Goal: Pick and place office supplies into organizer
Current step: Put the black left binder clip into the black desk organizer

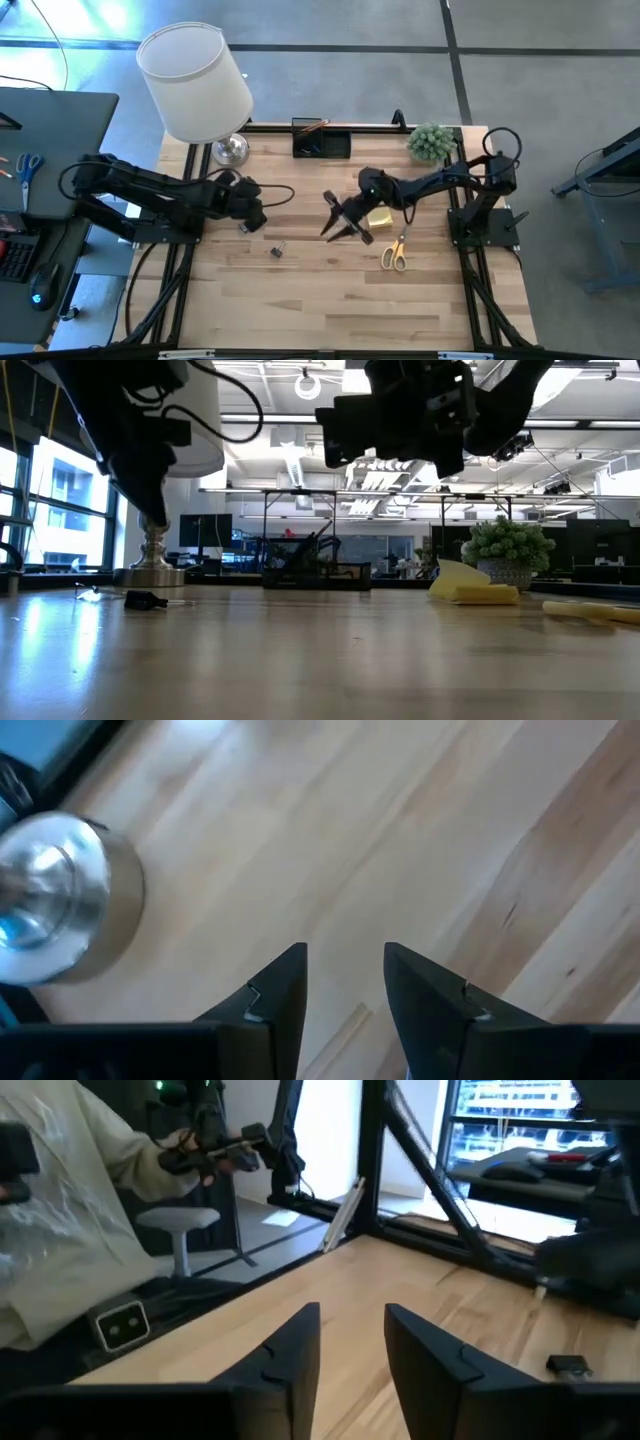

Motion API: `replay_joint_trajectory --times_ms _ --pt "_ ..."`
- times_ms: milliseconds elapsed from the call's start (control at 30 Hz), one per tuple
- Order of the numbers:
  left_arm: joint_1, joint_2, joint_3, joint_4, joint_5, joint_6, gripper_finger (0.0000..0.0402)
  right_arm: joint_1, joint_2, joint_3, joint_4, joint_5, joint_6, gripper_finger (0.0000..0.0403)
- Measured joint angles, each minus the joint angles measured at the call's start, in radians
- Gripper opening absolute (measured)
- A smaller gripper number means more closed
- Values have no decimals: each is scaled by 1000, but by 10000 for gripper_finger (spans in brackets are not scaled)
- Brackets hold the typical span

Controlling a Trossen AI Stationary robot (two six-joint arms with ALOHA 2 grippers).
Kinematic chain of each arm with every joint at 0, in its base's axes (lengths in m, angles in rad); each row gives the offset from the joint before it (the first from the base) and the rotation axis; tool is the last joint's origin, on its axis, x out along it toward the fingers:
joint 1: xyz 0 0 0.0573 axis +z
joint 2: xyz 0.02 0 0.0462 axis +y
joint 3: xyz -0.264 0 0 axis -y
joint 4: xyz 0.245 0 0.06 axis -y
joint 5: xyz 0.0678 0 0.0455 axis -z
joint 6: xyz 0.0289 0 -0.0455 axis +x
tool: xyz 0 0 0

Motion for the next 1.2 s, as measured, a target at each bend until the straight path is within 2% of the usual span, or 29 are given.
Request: replay_joint_trajectory --times_ms 233,400,500,667,767,967,1200 --pt "8 46 -5 50 59 70 125 43 0 -5 -10 28 -6 121" --pt "10 14 -103 181 111 138 125 59 0 -4 -39 25 -4 124" --pt "10 -10 -179 224 135 96 125 60 0 -4 -53 41 -6 124" --pt "11 -25 -248 226 165 -75 128 55 0 -4 -52 76 -8 124" --pt "10 -25 -246 227 226 -126 146 44 0 -4 -47 76 -9 124" --pt "10 -25 -228 219 346 -157 206 21 0 -4 -49 76 -3 124" --pt "10 -24 -228 74 359 -215 257 12 0 -4 -68 75 12 124"
